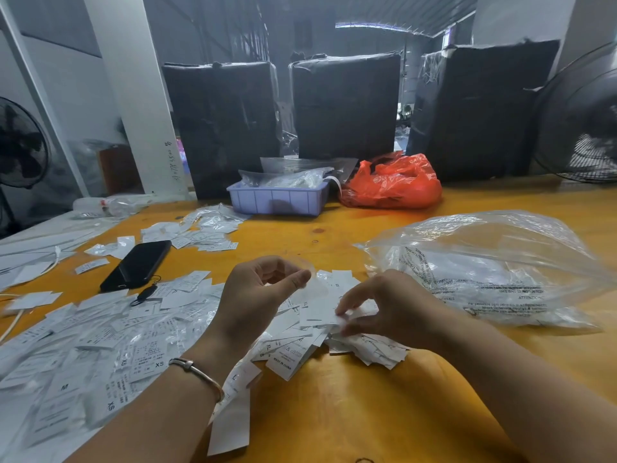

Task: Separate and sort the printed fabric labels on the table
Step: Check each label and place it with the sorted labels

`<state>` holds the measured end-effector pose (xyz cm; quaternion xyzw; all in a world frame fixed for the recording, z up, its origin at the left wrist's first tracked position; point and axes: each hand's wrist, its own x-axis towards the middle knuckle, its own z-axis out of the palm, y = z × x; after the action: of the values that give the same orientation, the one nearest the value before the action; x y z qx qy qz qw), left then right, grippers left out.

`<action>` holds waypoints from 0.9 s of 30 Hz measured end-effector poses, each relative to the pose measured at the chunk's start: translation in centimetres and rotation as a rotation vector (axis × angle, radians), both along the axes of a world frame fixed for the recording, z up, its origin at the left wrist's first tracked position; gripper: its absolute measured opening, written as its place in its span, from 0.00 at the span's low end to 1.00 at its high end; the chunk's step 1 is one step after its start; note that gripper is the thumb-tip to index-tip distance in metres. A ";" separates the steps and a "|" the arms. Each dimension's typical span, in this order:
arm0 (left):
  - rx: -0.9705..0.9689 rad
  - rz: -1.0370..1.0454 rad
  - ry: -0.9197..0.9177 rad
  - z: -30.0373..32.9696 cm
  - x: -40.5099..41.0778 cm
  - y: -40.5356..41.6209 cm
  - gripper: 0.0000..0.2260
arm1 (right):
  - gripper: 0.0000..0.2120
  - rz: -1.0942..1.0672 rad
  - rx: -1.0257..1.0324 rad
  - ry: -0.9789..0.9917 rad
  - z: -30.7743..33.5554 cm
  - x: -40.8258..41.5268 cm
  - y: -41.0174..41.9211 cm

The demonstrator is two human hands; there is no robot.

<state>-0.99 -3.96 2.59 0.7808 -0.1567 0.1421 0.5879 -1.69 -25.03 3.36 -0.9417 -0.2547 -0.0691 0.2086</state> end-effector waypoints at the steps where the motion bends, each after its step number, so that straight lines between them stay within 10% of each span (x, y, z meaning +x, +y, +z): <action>1: 0.005 0.003 0.005 0.0 0.0 0.0 0.09 | 0.12 0.001 0.027 0.015 0.0 0.0 -0.1; 10: 0.040 -0.019 0.028 0.1 -0.3 -0.1 0.04 | 0.04 -0.069 0.201 -0.038 -0.2 0.6 -0.6; 18: 0.063 -0.075 -0.024 0.2 -0.7 -0.4 0.13 | 0.06 -0.027 1.029 0.250 1.3 0.3 -1.6; 27: 0.179 -0.085 -0.166 0.5 -1.1 -0.4 0.12 | 0.15 0.092 1.013 -0.112 2.2 -1.2 -0.4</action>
<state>-2.08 -4.39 3.09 0.8082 -0.2501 0.1667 0.5065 -2.90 -25.38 5.60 -0.7051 -0.2412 -0.2251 0.6277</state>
